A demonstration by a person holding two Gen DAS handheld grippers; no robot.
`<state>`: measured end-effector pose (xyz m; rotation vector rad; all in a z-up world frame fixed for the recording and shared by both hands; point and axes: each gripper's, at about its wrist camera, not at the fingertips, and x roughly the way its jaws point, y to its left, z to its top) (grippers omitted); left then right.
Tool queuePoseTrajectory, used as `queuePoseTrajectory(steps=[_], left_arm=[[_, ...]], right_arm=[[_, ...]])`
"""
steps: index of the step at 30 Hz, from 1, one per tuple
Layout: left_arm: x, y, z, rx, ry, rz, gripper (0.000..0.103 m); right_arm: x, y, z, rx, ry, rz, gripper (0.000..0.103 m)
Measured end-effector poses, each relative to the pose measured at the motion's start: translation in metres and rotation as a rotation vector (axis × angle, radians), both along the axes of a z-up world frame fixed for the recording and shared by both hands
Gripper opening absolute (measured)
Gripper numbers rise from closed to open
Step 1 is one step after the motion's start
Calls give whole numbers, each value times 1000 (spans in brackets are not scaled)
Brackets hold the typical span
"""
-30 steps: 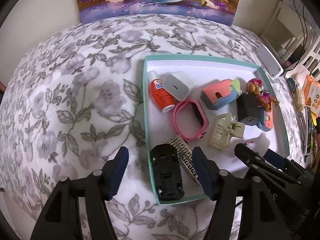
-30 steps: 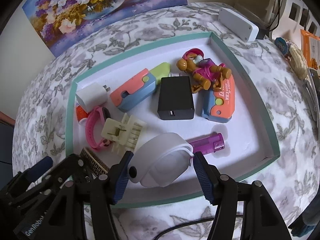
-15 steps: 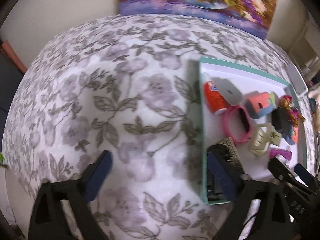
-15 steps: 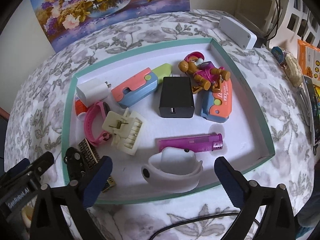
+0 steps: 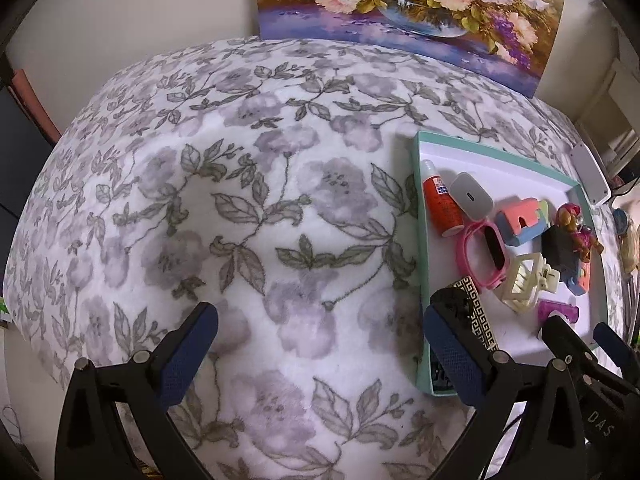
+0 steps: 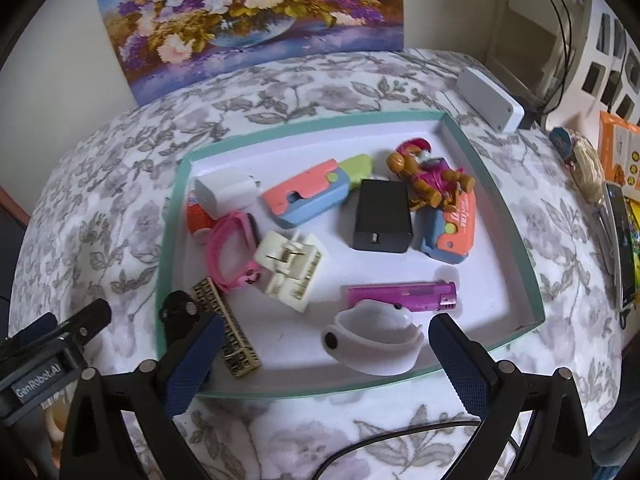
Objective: Organize rigid objects
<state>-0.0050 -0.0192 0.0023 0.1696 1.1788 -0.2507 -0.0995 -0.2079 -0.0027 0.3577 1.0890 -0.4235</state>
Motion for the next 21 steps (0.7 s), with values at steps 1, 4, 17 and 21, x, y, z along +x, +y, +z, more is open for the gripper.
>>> queuePoseTrajectory(steps=[1,4,17,21], left_arm=[[0,2,1,-1,0,5,102],[0,8,3,8,-3,20,102],[-2,19,12,26,-42,31,102],[-3,16,12,42,-50,14,102]], right_arm=[[0,2,1,-6,0,5,103],[1,9,6,-26,-4,24,103],[2,16,13,-43,-24,40,103],[2,16,14,-39,-31,41,103]])
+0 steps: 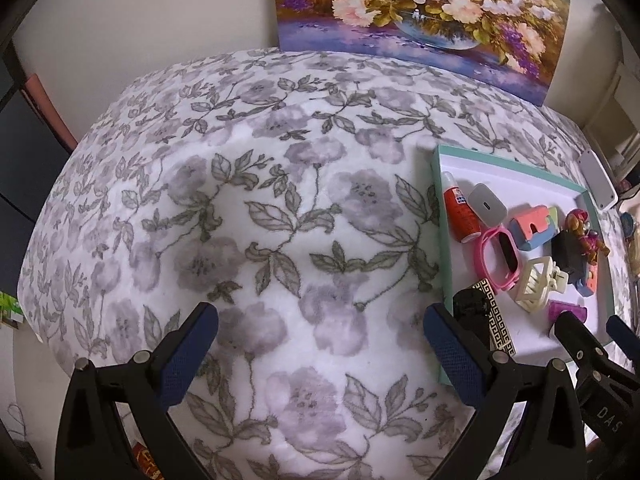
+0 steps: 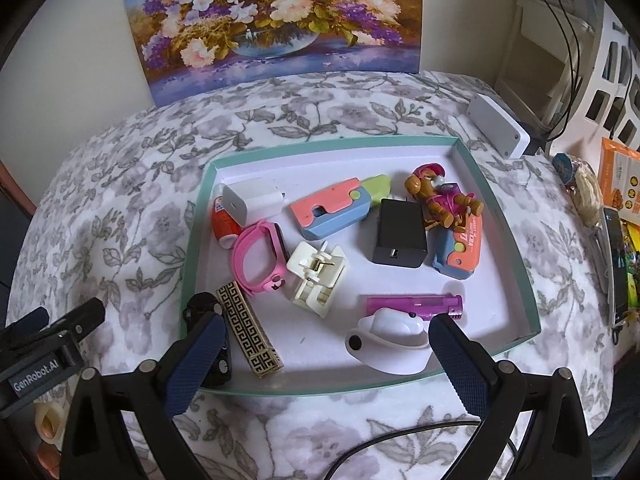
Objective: Organize rigid objects
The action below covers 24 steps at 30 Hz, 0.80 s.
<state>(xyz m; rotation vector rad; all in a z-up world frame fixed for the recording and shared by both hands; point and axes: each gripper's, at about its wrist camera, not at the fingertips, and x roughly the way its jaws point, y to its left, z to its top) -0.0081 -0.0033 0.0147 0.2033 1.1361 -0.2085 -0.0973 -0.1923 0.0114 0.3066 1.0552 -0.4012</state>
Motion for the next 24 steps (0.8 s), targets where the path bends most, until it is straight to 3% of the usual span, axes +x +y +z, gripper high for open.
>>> queuePoseTrajectory(steps=[24], left_arm=[[0,-9,-4,35,15,-49,102]], right_arm=[[-1,-14,-8,49,4,-24,103]])
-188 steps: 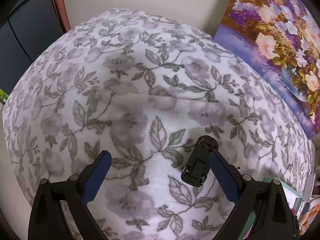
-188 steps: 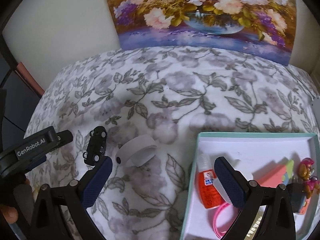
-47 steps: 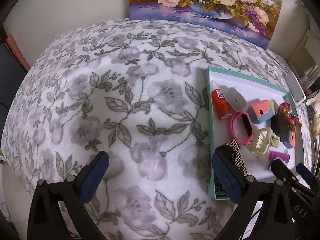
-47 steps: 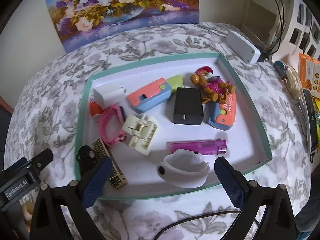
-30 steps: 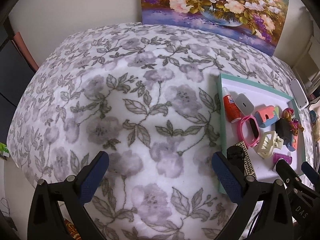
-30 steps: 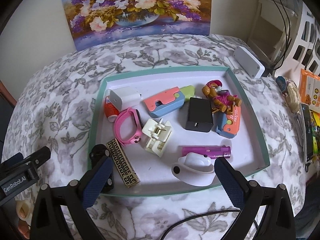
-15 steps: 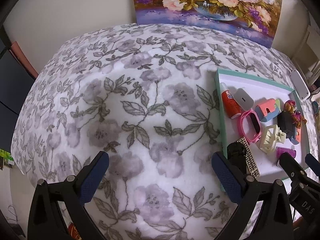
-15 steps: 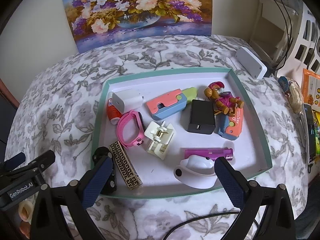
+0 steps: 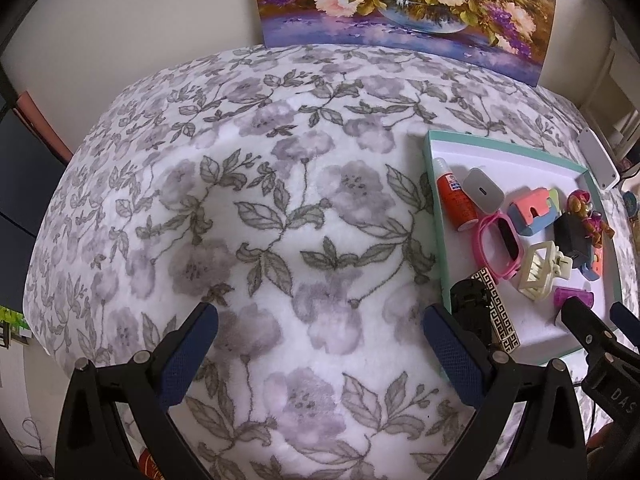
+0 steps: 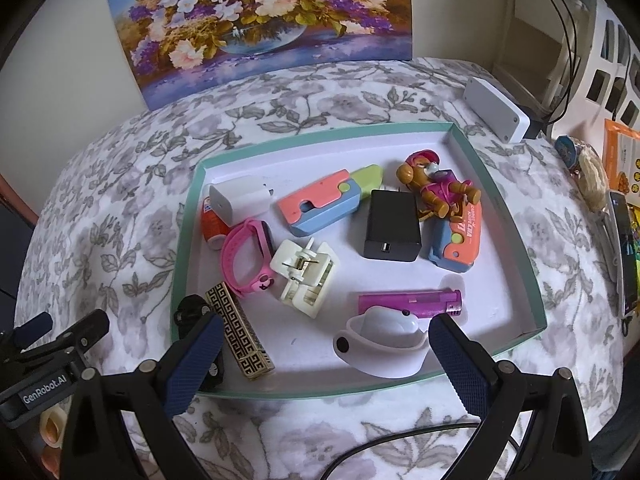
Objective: Organize rigid objects
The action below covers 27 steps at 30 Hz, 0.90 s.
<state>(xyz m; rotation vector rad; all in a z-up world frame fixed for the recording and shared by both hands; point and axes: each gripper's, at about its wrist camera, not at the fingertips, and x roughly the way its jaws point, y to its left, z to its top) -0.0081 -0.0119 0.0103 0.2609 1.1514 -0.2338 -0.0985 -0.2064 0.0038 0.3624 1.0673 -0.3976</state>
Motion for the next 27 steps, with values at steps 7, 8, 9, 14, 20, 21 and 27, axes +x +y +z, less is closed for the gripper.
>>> queuePoseTrajectory(steps=[7,8,9,14,20,21,27], left_arm=[[0,-1,1,5,-4,0,102],[0,-1,1,6,-7,0,102],[0,-1,1,6,-8,0,102],[0,-1,1,7,-8,0,102],[0,-1,1,7,-7,1,102],[0,-1,1,7,-6,2,102],[1,1,0,4,4,13,102]], right_arm=[[0,1,-1,-3,2,0,103],[0,1,-1,-3,2,0,103],[0,1,-1,-3,2,1,103],[0,0,-2,-4,4,1,103],[0,0,-3,-3,7,2,103],[0,0,-3,-4,9,3,103],[1,0,-4,-5,14,7,103]])
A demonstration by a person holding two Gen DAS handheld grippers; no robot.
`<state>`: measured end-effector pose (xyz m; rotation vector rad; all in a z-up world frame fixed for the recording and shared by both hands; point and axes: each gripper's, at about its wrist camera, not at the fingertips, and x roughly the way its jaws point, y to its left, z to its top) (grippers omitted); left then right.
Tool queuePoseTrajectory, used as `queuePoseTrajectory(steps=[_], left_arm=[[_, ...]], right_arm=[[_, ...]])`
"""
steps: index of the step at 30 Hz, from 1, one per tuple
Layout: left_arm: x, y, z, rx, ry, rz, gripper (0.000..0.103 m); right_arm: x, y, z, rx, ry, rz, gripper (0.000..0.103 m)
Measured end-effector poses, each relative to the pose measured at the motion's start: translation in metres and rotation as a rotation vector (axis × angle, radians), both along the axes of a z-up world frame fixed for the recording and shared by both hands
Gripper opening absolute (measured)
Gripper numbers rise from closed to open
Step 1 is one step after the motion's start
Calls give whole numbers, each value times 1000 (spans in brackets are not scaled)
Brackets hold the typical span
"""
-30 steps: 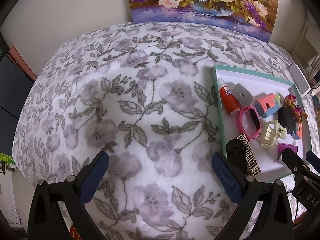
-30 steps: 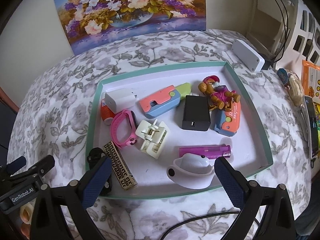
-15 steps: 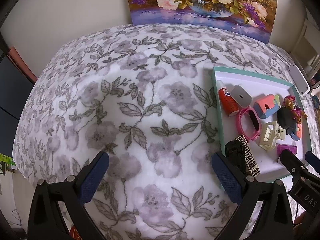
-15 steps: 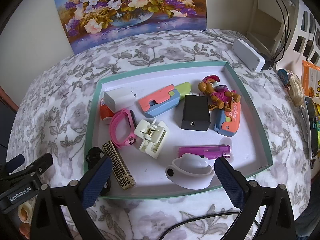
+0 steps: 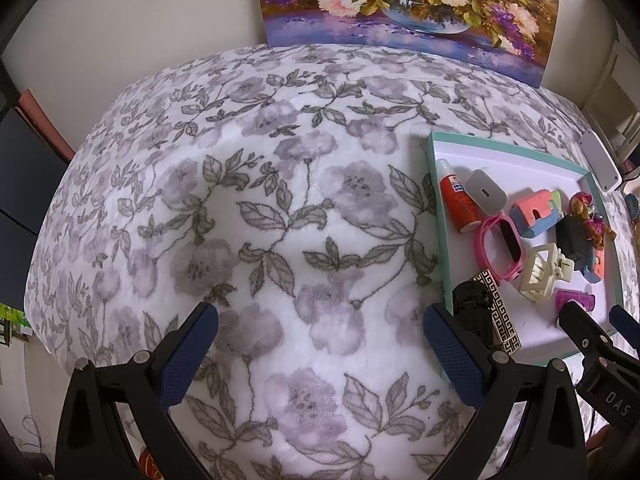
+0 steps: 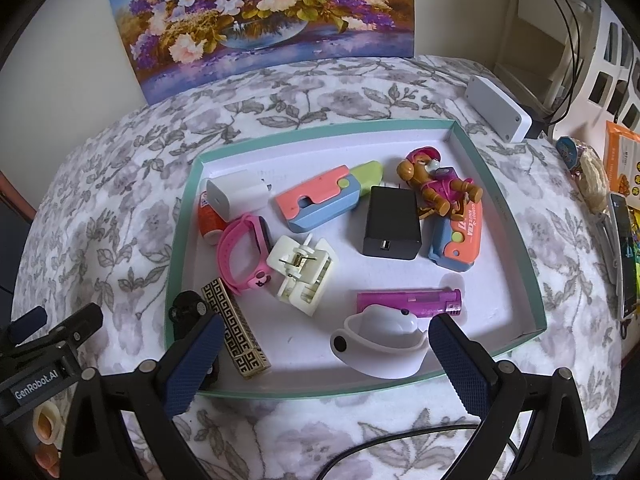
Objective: Organize rigid objects
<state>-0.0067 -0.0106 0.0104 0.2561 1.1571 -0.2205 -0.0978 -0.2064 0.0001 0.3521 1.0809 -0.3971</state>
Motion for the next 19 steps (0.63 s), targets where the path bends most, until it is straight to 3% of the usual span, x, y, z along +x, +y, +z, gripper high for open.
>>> queuePoseTrajectory(steps=[19], left_arm=[[0,2,1,-15,-5,7,102]], right_arm=[[0,0,-2,0,9,4,103]])
